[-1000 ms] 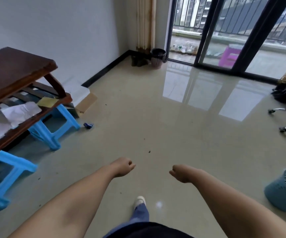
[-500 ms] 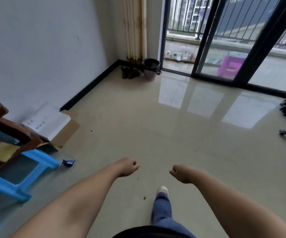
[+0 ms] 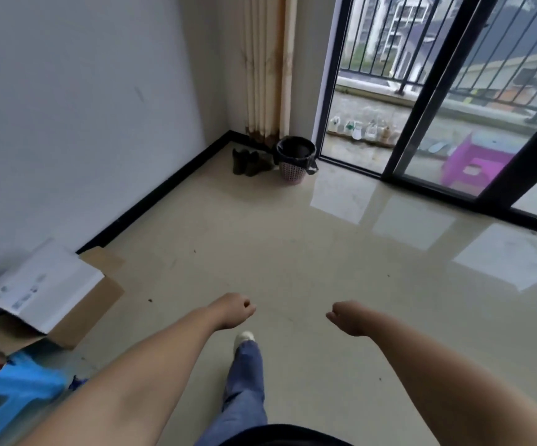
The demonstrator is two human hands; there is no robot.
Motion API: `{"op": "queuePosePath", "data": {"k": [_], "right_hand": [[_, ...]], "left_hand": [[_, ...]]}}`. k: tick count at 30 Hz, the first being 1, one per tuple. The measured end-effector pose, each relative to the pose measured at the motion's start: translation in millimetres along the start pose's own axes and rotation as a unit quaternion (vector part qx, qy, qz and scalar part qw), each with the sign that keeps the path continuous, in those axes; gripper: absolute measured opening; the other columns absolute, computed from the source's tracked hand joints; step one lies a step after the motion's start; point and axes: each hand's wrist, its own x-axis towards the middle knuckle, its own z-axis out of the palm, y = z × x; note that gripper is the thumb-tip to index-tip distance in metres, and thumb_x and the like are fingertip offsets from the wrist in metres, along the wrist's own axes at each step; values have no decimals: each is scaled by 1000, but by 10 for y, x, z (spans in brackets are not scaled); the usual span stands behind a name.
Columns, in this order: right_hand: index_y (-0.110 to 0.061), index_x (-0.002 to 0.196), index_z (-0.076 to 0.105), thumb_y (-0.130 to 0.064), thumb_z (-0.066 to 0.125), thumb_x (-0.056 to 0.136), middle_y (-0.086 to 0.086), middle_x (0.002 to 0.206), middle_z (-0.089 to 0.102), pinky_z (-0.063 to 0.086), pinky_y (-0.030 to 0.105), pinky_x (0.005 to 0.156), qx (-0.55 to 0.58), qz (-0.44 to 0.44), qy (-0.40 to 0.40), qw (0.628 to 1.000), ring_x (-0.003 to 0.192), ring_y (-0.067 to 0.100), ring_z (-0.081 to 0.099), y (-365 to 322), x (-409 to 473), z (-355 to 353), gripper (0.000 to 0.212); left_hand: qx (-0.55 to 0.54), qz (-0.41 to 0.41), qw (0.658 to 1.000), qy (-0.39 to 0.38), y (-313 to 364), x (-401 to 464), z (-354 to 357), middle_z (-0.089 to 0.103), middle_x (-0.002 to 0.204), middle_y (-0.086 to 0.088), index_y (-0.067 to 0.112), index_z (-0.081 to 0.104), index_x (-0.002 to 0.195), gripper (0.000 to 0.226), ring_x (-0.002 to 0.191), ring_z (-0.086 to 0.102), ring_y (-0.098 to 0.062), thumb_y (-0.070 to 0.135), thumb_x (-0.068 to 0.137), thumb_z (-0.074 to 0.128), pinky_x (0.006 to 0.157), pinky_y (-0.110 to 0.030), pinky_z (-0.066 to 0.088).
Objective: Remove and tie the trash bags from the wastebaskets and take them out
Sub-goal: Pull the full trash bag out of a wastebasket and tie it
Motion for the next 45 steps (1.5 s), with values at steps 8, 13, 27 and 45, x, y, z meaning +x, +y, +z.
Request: {"op": "queuePosePath", "data": {"k": [8,13,27,45], "right_hand": [[1,125,48,-31,29,101,20,130,53,40,31,95,91,13,40,995,121,31,51,-134,1557,-1630,44],[-1,123,49,-35,28,101,19,128,55,40,34,97,118,23,45,992,119,32,51,29,2250,-2378,46],[1,122,49,-35,27,101,20,130,53,40,33,96,92,16,32,995,119,33,51,1100,4384,-4528,47],[-3,105,54,-35,31,99,20,118,60,40,32,79,197,20,12,980,108,32,56,1151,7774,-5718,40]], "left_hand": [[59,29,998,-6,115,1770,-1825,51,84,-10,13,48,78,29,76,43,-20,32,97,38,69,-29,31],[83,49,995,-15,398,2771,-2619,47,82,-14,15,39,68,32,73,39,-19,31,96,38,66,-28,28],[0,43,999,-20,1378,5347,-3902,55,86,-7,14,50,80,27,78,48,-22,35,95,40,69,-29,35],[-30,29,996,-73,1055,8667,-5014,51,82,-4,15,47,77,27,73,44,-21,32,97,40,63,-28,32]]}}
